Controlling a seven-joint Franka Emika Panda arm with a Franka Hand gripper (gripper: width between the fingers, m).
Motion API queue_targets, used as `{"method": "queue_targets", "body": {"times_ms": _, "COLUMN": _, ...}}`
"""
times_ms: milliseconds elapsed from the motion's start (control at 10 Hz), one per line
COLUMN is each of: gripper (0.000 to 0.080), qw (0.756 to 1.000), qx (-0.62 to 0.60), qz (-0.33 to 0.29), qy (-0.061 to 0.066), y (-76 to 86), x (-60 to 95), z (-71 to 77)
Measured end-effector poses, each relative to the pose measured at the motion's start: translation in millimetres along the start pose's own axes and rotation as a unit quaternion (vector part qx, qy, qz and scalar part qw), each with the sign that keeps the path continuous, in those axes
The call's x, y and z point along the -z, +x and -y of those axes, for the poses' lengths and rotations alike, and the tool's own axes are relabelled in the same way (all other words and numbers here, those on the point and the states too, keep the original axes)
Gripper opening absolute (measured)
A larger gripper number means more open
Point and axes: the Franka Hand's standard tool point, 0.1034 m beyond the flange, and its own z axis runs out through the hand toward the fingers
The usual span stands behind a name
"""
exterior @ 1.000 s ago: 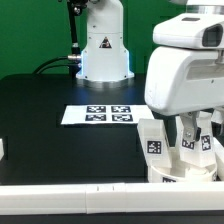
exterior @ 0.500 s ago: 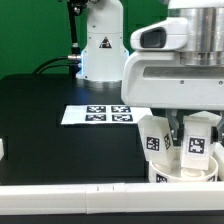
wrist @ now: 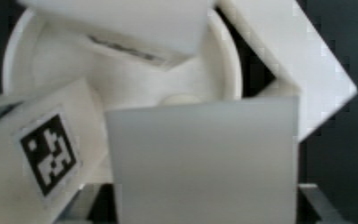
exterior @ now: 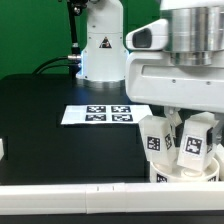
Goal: Assemble stool
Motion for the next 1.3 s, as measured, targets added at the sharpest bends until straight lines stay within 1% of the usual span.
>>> {"method": "queue_targets", "body": {"times_ms": 100, "gripper": 0.0334, "qw": 0.998, "qx": -0.064, "qz": 0.0, "qy": 0.007, "y": -0.6, "x": -0.7, "z": 0.8}}
{"method": "queue_targets", "body": {"times_ms": 200, "gripper": 0.0335, "qw": 0.991, "qx": -0.133, "qz": 0.007, "qy": 0.017, "y": -0.9, "x": -1.8, "z": 0.4}}
{"method": "queue_targets", "body": {"times_ms": 500, "gripper": 0.0335, "qw": 0.975, "qx": -0.22, "qz": 0.009, "qy": 0.016, "y": -2.5, "x": -2.4, "z": 0.8}}
{"method": "queue_targets", "body": {"times_ms": 600, "gripper": 0.0335, "qw": 0.966, "qx": -0.257, "qz": 0.009, "qy": 0.021, "y": -1.6, "x": -2.2, "z": 1.6}}
{"method": "queue_targets", "body": {"times_ms": 700, "gripper": 0.0335, "qw": 0.931, "qx": -0.362, "qz": 0.013, "qy": 0.04, "y": -0.7, "x": -4.2, "z": -0.3}}
{"method": "queue_targets", "body": {"times_ms": 800, "gripper": 0.0335, "qw": 0.898, "qx": -0.437, "qz": 0.014, "qy": 0.056, "y": -2.1, "x": -5.4, "z": -0.8}}
{"method": "queue_targets", "body": {"times_ms": 900, "gripper": 0.0335, "qw": 0.856, "qx": -0.512, "qz": 0.014, "qy": 0.075, "y": -4.8, "x": -6.1, "z": 1.1}}
{"method": "queue_targets", "body": {"times_ms": 1000, "gripper": 0.0335, "qw": 0.846, "qx": -0.528, "qz": 0.019, "qy": 0.072, "y": -6.5, "x": -6.0, "z": 1.9}}
{"method": "queue_targets", "body": {"times_ms": 1100, "gripper": 0.0335, "qw": 0.824, "qx": -0.562, "qz": 0.022, "qy": 0.072, "y": -6.5, "x": -6.4, "z": 1.8}}
{"method": "queue_targets", "body": {"times_ms": 1200, "gripper": 0.0335, "qw": 0.807, "qx": -0.586, "qz": 0.024, "qy": 0.071, "y": -6.8, "x": -6.5, "z": 2.0}}
{"method": "queue_targets", "body": {"times_ms": 1300, "gripper": 0.0335, "qw": 0.779, "qx": -0.623, "qz": 0.027, "qy": 0.072, "y": -7.3, "x": -6.4, "z": 2.8}}
